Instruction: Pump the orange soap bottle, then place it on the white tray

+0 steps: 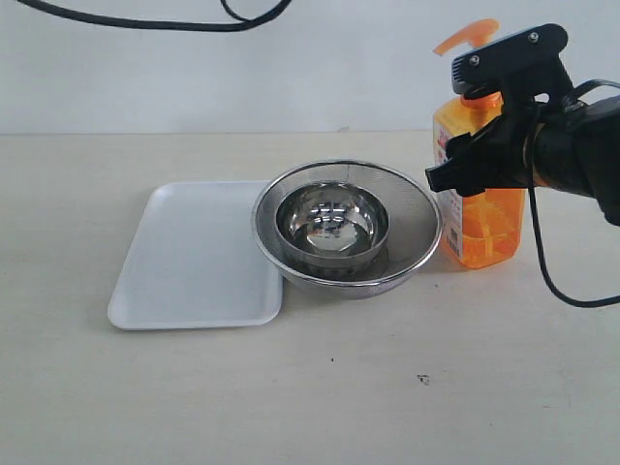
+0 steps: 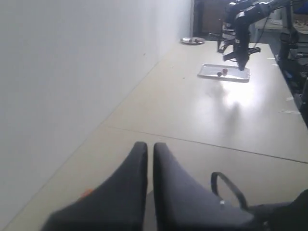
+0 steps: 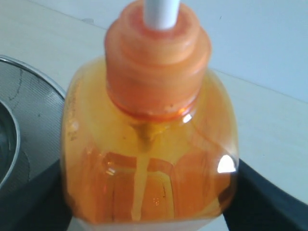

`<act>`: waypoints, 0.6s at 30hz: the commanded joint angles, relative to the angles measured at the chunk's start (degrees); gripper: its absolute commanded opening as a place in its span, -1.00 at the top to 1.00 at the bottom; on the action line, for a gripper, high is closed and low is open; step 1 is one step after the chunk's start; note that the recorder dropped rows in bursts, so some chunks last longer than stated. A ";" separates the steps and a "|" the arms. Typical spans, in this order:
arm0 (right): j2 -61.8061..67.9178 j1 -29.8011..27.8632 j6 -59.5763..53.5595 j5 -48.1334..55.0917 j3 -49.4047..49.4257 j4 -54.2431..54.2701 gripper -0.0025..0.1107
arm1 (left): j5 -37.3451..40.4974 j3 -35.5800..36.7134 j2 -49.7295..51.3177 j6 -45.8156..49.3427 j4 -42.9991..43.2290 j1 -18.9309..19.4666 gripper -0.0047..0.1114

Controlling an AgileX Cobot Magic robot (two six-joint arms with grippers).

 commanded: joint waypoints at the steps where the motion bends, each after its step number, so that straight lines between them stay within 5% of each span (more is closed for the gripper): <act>1: 0.29 -0.04 -1.64 -1.09 0.61 0.46 0.96 | 9.76 10.04 -2.95 0.86 -0.35 2.54 0.84; 7: 0.29 -0.04 -1.64 -2.99 0.61 0.46 0.96 | 30.01 25.36 -2.82 4.52 -0.35 3.31 0.84; 18: 0.29 -0.04 -1.64 -2.99 0.61 0.46 0.96 | 24.51 25.18 4.61 2.65 -0.35 5.36 0.84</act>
